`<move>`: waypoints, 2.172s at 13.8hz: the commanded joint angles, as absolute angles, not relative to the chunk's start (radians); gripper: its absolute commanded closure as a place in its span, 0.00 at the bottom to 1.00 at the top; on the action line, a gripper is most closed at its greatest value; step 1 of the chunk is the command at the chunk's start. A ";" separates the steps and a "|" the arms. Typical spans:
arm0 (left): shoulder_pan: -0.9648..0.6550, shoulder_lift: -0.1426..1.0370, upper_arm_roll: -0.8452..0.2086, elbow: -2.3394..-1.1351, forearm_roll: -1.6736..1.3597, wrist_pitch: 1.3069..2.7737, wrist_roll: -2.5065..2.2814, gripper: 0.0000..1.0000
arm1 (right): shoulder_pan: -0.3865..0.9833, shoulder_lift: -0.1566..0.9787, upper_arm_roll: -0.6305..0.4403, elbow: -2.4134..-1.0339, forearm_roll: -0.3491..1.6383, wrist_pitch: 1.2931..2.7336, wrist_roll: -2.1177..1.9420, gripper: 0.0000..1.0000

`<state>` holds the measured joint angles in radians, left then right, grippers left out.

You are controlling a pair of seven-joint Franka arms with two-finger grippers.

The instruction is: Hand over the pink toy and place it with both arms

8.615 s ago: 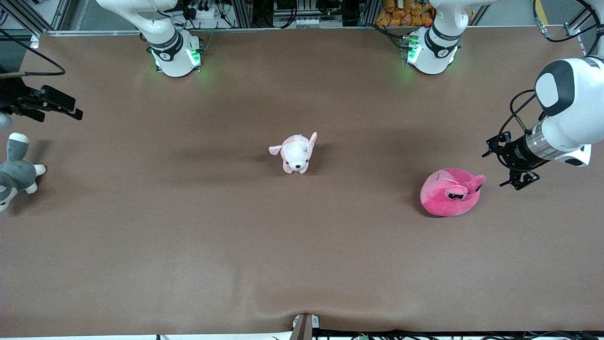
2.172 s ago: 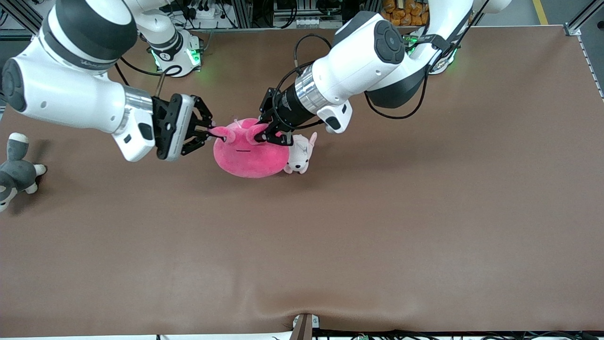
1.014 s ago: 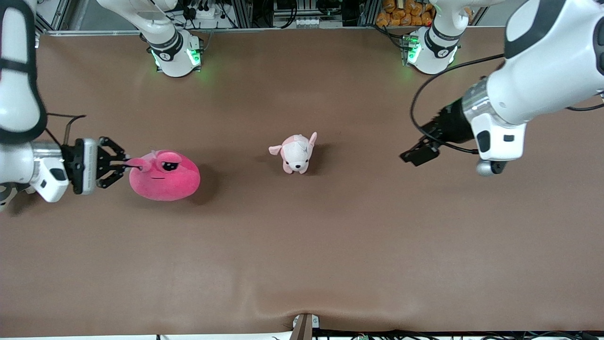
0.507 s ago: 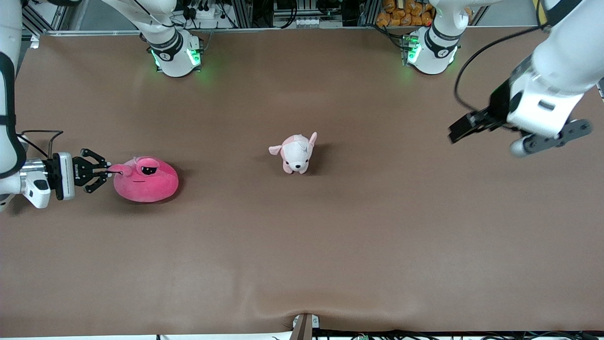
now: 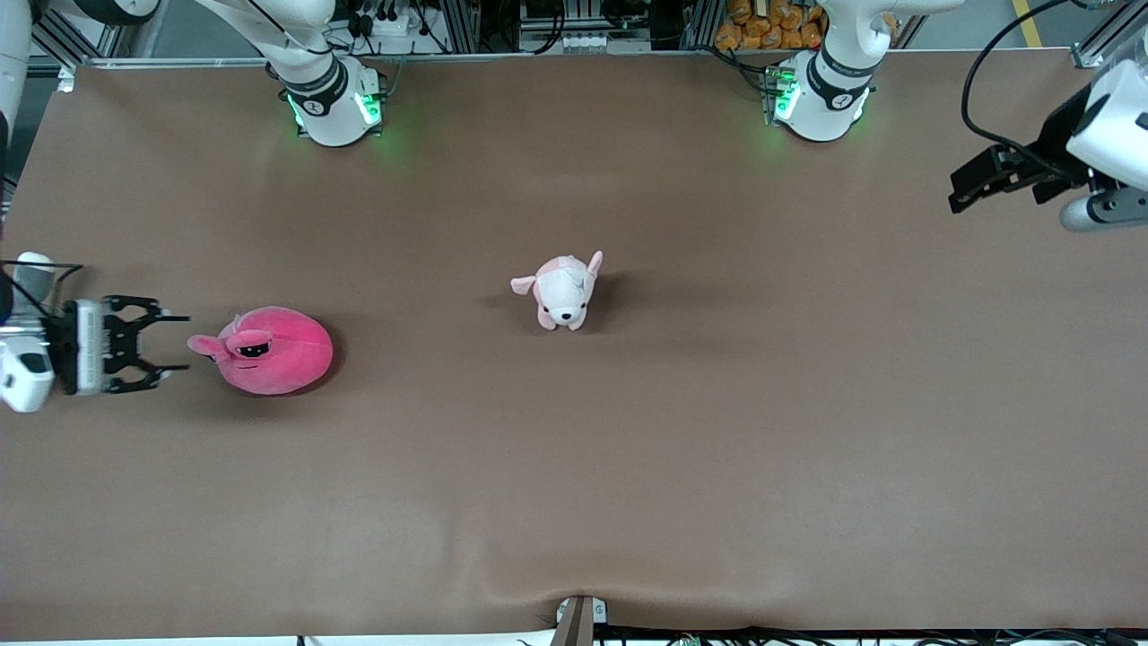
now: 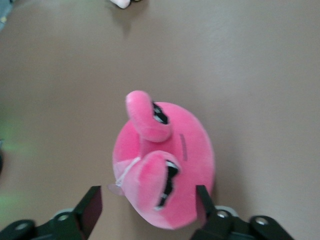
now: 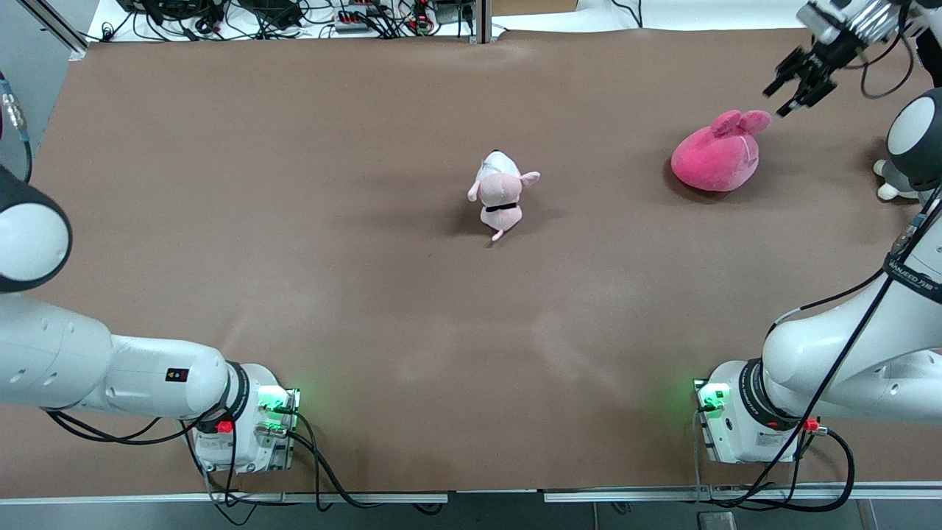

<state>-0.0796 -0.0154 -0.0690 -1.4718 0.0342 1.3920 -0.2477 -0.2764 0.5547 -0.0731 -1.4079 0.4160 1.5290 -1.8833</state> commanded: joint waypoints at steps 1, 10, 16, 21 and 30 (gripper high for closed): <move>-0.084 -0.110 -0.060 -1.574 0.038 1.404 -0.229 0.00 | -0.279 0.540 -0.066 -1.352 0.374 1.511 -1.771 0.00; -0.031 -0.130 -0.060 -1.571 0.037 1.402 -0.169 0.00 | -0.172 0.353 -0.060 -1.367 0.226 1.515 -1.243 0.00; 0.012 -0.144 -0.060 -1.578 0.037 1.401 -0.169 0.00 | -0.077 0.169 -0.066 -1.413 0.082 1.407 -0.701 0.00; 0.047 -0.178 -0.060 -1.605 0.037 1.385 -0.169 0.00 | -0.031 0.028 -0.058 -1.509 0.025 1.391 -0.240 0.00; 0.046 -0.172 -0.078 -1.595 0.037 1.367 -0.161 0.00 | -0.041 -0.032 -0.061 -1.555 0.025 1.402 0.046 0.00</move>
<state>0.0358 -0.1515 -0.0762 -1.5842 0.0342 1.3759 -0.1810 -0.0372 0.0037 -0.0623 -1.5188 0.0397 1.3838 0.0237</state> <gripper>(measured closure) 0.000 0.000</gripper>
